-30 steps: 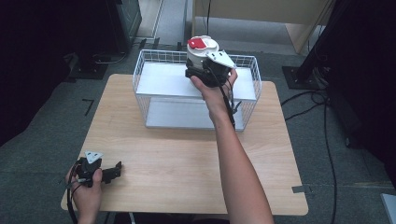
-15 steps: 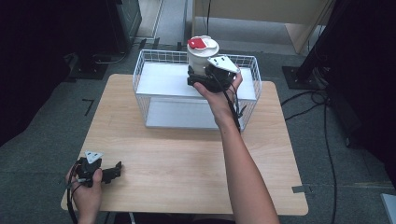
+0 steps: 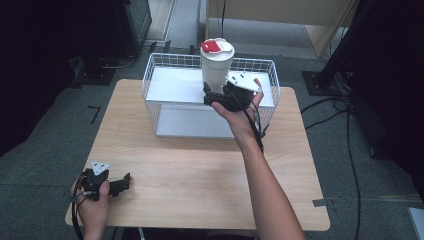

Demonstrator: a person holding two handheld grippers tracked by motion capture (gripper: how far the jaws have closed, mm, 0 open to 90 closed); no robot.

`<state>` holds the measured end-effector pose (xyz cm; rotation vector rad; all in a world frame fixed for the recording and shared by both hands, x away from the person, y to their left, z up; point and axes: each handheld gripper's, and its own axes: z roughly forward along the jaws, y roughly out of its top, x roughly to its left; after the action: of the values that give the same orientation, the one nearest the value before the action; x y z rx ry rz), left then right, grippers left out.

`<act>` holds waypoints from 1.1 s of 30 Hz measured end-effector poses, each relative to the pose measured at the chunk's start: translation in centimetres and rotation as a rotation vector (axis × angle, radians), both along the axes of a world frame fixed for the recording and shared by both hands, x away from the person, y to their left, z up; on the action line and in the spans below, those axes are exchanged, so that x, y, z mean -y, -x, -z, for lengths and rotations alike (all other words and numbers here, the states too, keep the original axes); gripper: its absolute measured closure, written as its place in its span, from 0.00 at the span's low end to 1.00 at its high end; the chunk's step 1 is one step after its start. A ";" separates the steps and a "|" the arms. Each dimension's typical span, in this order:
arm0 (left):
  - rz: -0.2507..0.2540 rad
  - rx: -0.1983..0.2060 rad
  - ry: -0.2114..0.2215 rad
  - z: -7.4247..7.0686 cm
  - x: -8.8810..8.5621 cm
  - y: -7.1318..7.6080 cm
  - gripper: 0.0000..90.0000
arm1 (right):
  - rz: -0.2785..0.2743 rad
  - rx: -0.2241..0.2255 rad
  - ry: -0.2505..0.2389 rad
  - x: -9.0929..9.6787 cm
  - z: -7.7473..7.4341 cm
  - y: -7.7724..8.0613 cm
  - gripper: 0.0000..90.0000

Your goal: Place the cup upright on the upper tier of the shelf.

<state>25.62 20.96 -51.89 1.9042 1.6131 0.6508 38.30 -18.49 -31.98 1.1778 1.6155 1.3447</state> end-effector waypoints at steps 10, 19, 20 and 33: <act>0.000 0.000 0.000 0.0 0.0 0.0 0.00 | -0.027 0.001 0.007 1.1 0.8 2.4 0.00; 0.000 0.000 0.000 0.0 0.0 0.0 0.00 | -0.010 -0.005 0.003 2.8 1.8 4.2 0.00; 0.000 0.000 0.000 0.0 0.0 0.0 0.00 | -0.010 -0.004 0.005 3.0 1.9 4.4 0.00; 0.001 0.000 0.000 0.0 0.0 0.0 0.00 | 0.000 -0.011 0.028 4.7 3.2 7.1 0.00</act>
<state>25.62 20.97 -51.89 1.9048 1.6124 0.6509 31.16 -23.19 -35.15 1.1703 1.6375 1.3136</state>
